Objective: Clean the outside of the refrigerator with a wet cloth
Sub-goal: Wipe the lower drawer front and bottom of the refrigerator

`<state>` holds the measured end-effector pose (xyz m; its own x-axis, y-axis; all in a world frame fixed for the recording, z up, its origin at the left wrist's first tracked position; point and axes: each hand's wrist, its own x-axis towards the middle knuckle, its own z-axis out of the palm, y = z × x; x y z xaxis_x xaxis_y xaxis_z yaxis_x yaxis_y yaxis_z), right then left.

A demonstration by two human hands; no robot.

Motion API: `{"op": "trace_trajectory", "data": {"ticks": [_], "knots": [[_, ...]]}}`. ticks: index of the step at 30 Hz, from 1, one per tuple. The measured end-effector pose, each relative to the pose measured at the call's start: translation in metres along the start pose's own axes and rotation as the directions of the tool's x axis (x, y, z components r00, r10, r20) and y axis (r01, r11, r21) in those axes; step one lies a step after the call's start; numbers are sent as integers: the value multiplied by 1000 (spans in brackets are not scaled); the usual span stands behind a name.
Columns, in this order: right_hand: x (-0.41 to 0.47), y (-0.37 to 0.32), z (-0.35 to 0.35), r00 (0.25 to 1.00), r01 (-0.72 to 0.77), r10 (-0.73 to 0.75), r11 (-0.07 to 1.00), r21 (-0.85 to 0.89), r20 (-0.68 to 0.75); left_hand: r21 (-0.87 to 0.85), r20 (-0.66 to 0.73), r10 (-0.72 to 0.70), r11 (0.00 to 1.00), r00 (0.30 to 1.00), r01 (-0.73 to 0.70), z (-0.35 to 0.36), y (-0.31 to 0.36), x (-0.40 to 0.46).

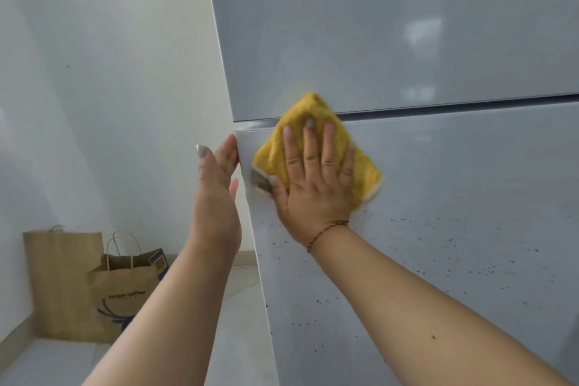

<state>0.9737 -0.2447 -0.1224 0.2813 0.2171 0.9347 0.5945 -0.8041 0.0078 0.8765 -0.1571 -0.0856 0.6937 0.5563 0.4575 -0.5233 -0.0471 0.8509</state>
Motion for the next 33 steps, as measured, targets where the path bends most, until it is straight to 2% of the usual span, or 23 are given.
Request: {"op": "trace_trajectory", "data": {"ticks": [4, 7, 12, 15, 19, 22, 25, 29, 33], "knots": [[6, -13, 1, 962, 270, -269, 963, -23, 38, -135, -12, -53, 990, 999, 51, -7, 7, 2], [9, -11, -2, 909, 411, -406, 911, -39, 95, -108, -27, -38, 994, 999, 34, -15, 10, 7], [-10, 5, 2, 764, 635, -623, 772, -30, 171, -24, -88, -24, 999, 996, 22, -18, -1, -1], [-35, 18, 9, 695, 711, -693, 702, -43, 190, 22, -145, -23, 999, 989, 26, -8, -9, -15], [-58, 57, 13, 643, 765, -750, 638, -89, 155, 292, -172, 150, 952, 974, -95, -1, -23, -31], [-59, 91, 7, 685, 728, -725, 675, -123, 78, 476, -127, 267, 861, 955, -178, 7, -29, -40], [-56, 119, 0, 758, 647, -651, 745, -161, 39, 575, -58, 346, 778, 937, -252, 22, -29, -49], [-53, 161, -12, 869, 482, -495, 850, -212, -7, 647, 91, 379, 681, 921, -343, 58, -33, -54], [-47, 188, -20, 935, 337, -353, 917, -215, -41, 685, 186, 390, 607, 902, -403, 89, -35, -52]]}}
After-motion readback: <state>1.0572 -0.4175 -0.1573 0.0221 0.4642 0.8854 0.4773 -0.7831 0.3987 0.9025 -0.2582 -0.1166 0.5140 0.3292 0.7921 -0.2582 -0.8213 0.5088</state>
